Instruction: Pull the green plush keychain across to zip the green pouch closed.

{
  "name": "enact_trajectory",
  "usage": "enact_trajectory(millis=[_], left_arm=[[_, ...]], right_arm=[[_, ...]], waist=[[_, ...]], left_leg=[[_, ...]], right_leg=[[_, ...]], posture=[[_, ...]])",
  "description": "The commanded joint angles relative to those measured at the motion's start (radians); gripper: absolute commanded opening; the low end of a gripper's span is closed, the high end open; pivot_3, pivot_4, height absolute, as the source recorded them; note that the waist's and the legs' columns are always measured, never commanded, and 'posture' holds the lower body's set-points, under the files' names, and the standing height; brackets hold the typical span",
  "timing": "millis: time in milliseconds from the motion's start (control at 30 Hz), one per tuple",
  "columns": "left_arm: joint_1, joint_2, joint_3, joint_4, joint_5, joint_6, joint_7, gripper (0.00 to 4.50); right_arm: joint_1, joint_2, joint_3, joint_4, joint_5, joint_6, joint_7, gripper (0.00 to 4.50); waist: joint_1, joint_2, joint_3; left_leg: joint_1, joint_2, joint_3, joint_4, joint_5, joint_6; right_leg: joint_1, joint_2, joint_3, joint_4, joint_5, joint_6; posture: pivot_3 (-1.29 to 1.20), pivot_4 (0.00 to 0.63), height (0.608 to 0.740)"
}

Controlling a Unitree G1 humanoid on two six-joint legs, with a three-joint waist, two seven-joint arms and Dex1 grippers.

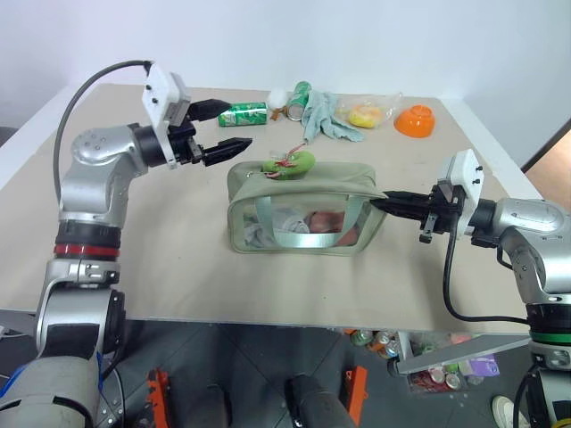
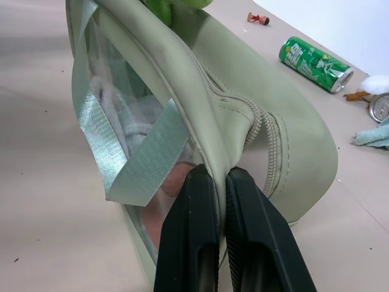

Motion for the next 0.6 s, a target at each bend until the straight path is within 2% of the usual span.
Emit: enact_trajectory(millis=[33,167,267,333,600], left_arm=[[0.084,0.026,0.091,-0.168,-0.105,0.119,0.054,4.05],[0.359,0.037,0.171,-0.487,-0.29,0.357,0.13,4.05],[0.466,0.049,0.191,-0.616,-0.363,0.437,0.175,4.05],[0.504,0.059,0.187,-0.66,-0.391,0.468,0.188,4.05],[0.487,0.033,0.073,-0.61,-0.268,0.347,0.234,4.05]], right_arm=[[-0.022,-0.006,-0.012,-0.002,0.003,-0.015,0.008,0.0],[-0.023,0.001,-0.009,0.0,0.002,-0.012,0.007,0.0],[-0.027,0.006,-0.003,0.007,-0.001,-0.015,0.01,0.0],[-0.037,0.01,0.003,0.019,-0.004,-0.019,0.013,0.0],[-0.075,0.024,0.02,0.054,-0.018,-0.036,0.022,0.0]], waist=[[0.0,0.0,0.0],[-0.005,0.001,0.0],[0.0,0.0,0.0],[0.002,0.0,0.0],[-0.003,0.001,0.0]], left_leg=[[0.0,0.0,0.0,0.0,0.0,0.0],[0.001,0.001,0.001,0.001,0.0,0.0],[0.001,0.001,0.0,0.004,0.0,0.0],[0.0,0.001,-0.003,0.008,0.0,0.0],[0.011,-0.002,-0.001,0.009,0.003,0.004]], right_leg=[[0.0,0.0,0.0,0.0,0.0,0.0],[0.0,0.0,0.001,0.003,0.0,0.0],[0.0,-0.001,-0.001,0.006,-0.002,0.001],[0.001,0.0,-0.003,0.008,-0.002,0.0],[0.011,0.0,0.001,0.008,-0.002,-0.006]], posture=[[0.0,0.15,0.74],[0.0,0.15,0.74],[0.0,0.15,0.74],[0.0,0.15,0.74],[0.0,0.15,0.74]])
